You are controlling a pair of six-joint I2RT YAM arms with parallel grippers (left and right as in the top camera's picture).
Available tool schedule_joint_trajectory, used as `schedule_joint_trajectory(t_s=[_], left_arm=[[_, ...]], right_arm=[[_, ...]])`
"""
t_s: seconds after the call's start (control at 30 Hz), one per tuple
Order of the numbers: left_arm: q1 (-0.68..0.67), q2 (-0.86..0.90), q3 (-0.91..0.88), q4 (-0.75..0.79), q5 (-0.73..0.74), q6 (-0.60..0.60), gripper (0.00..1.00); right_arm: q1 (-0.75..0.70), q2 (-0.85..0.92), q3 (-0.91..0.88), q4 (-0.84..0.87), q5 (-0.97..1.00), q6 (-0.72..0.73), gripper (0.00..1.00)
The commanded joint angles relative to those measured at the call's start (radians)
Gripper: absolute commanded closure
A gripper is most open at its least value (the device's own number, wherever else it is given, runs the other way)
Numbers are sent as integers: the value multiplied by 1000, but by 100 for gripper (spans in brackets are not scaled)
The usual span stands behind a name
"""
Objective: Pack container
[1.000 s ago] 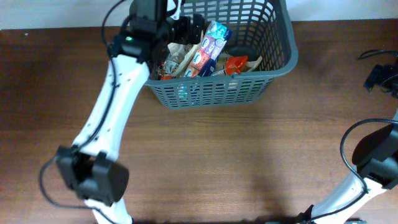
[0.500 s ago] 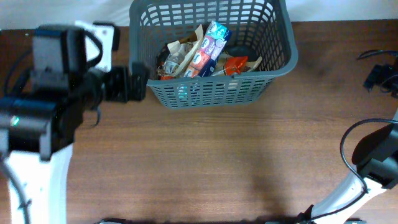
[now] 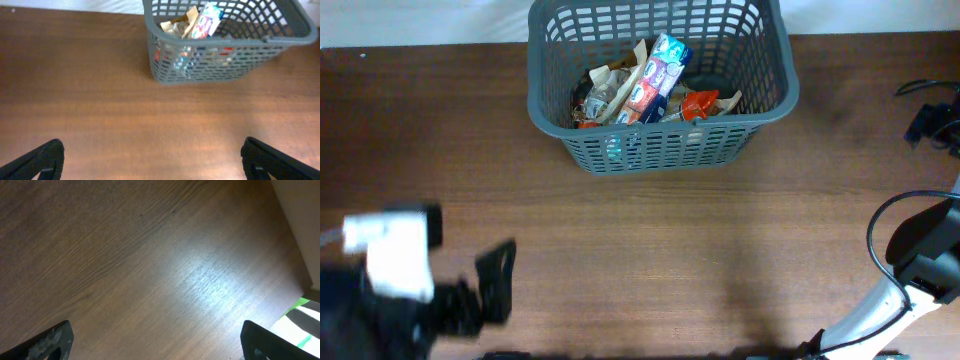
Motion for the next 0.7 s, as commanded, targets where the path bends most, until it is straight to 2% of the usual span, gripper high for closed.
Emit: schedule_joint_trajectory(t_s=[0.0, 0.17, 0.3, 0.4, 0.5, 0.67], left_arm=[[6, -158, -101, -5, 15, -127, 1], [6, -389, -204, -24, 29, -258, 1], [6, -517, -266, -24, 16, -317, 1], [7, -569, -305, -50, 15, -412, 1], [6, -569, -315, -97, 15, -414, 1], [6, -569, -317, -89, 19, -415, 1]], right_arm=[[-3, -6, -5, 1, 1, 15, 1], [-3, -6, -5, 1, 2, 16, 1], [-3, -6, -5, 1, 1, 16, 1], [-3, -6, -5, 1, 2, 16, 1], [-3, -6, -5, 1, 1, 16, 1], [-3, -6, -5, 1, 2, 16, 1]])
